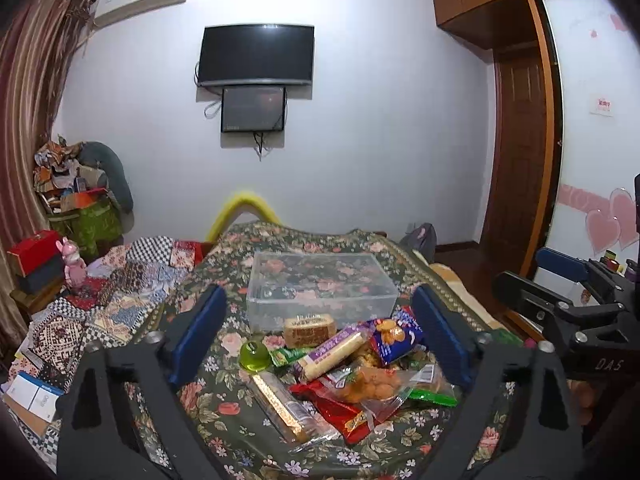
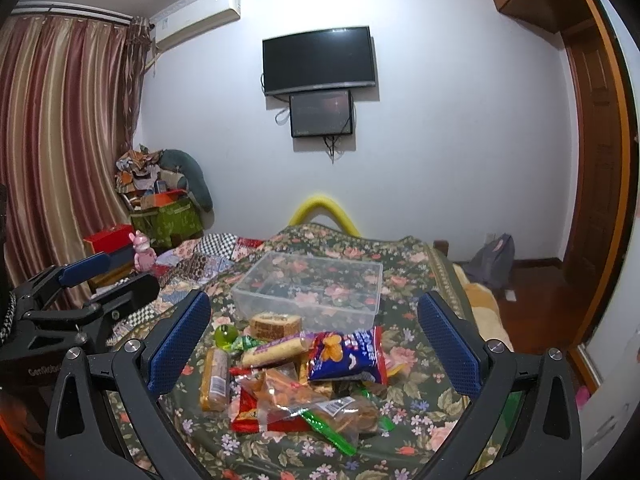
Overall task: Organize snacks
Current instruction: 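Grasp the gold-striped wafer pack with the left gripper while the right grasps the green-edged cookie bag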
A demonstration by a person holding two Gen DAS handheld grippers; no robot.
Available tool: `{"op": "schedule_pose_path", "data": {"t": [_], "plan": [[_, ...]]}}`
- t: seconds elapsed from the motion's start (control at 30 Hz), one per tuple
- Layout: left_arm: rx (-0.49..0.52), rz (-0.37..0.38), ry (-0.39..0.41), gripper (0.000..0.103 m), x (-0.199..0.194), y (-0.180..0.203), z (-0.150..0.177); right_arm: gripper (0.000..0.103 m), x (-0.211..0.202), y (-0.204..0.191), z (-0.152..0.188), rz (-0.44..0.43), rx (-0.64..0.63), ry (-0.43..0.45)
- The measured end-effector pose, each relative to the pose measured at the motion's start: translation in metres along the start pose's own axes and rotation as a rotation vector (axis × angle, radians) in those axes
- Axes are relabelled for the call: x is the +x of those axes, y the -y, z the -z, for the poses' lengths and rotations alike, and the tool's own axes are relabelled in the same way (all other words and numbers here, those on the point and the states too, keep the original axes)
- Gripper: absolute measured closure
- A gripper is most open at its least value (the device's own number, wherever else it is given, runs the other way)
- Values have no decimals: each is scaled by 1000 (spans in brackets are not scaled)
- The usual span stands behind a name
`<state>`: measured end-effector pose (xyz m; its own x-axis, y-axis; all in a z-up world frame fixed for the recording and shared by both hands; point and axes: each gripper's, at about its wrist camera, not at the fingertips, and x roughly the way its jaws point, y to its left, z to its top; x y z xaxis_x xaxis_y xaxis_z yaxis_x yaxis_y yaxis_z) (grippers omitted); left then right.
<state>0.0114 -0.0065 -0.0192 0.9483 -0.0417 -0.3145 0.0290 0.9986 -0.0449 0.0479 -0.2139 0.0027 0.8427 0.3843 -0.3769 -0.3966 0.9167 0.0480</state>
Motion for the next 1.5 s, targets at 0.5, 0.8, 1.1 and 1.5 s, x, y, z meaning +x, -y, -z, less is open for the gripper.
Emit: {"op": "schedule_pose_path", "data": {"t": [0.5, 0.8, 1.1, 1.5], "plan": [[-6, -16, -297, 24, 77, -29, 53, 20, 48, 45, 52, 53, 34, -251], [-6, -45, -463, 24, 125, -41, 99, 24, 78, 60, 83, 16, 61, -413], [-34, -61, -568, 30, 162, -50, 129, 24, 104, 49, 99, -49, 32, -491], [-12, -49, -587, 41, 156, -69, 142, 24, 101, 63, 111, -45, 29, -559]]}}
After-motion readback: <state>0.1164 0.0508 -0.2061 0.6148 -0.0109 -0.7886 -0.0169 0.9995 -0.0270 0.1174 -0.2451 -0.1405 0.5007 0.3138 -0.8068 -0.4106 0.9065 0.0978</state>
